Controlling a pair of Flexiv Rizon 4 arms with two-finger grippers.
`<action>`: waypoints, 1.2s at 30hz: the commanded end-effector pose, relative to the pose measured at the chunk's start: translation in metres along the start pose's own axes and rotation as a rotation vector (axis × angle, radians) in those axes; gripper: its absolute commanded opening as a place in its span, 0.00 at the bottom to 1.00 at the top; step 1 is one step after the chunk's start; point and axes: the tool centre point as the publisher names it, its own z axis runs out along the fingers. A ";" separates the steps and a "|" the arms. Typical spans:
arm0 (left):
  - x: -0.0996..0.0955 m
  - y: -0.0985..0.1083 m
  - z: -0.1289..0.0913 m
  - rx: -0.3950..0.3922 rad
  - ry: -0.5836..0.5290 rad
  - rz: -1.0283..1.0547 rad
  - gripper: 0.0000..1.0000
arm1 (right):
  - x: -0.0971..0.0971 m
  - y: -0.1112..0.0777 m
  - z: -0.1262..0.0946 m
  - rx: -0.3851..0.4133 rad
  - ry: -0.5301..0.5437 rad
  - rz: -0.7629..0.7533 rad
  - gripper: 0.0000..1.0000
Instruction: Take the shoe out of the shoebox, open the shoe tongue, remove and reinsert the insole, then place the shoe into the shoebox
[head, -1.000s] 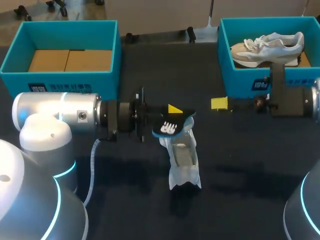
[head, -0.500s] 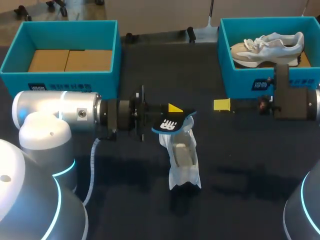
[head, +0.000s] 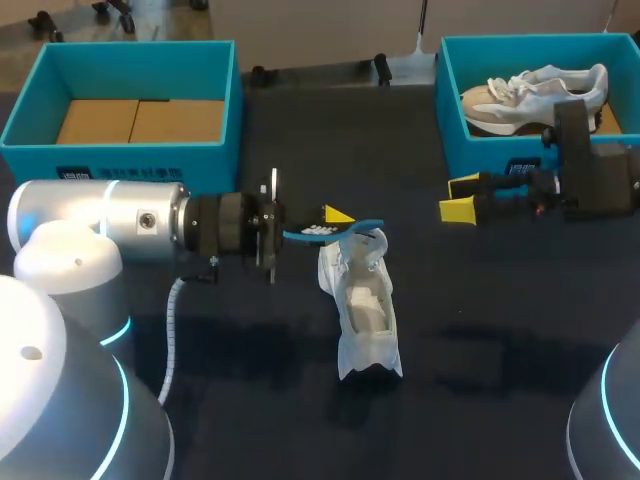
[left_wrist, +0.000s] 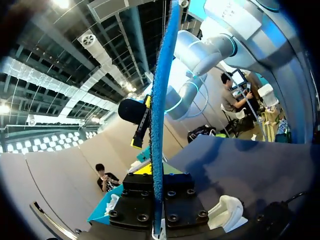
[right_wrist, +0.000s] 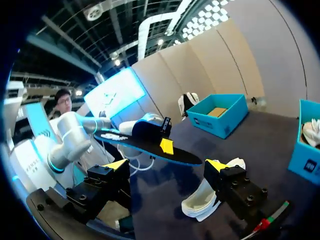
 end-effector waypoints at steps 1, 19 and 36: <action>0.002 -0.009 -0.011 0.007 -0.007 -0.025 0.00 | -0.010 0.008 0.002 0.135 0.067 -0.206 1.00; 0.000 -0.025 -0.021 0.007 -0.002 -0.118 0.00 | -0.022 -0.008 -0.005 0.164 -0.063 -0.476 1.00; 0.033 -0.020 -0.015 0.049 -0.050 -0.180 0.00 | -0.046 -0.058 -0.002 0.320 -0.146 -0.794 1.00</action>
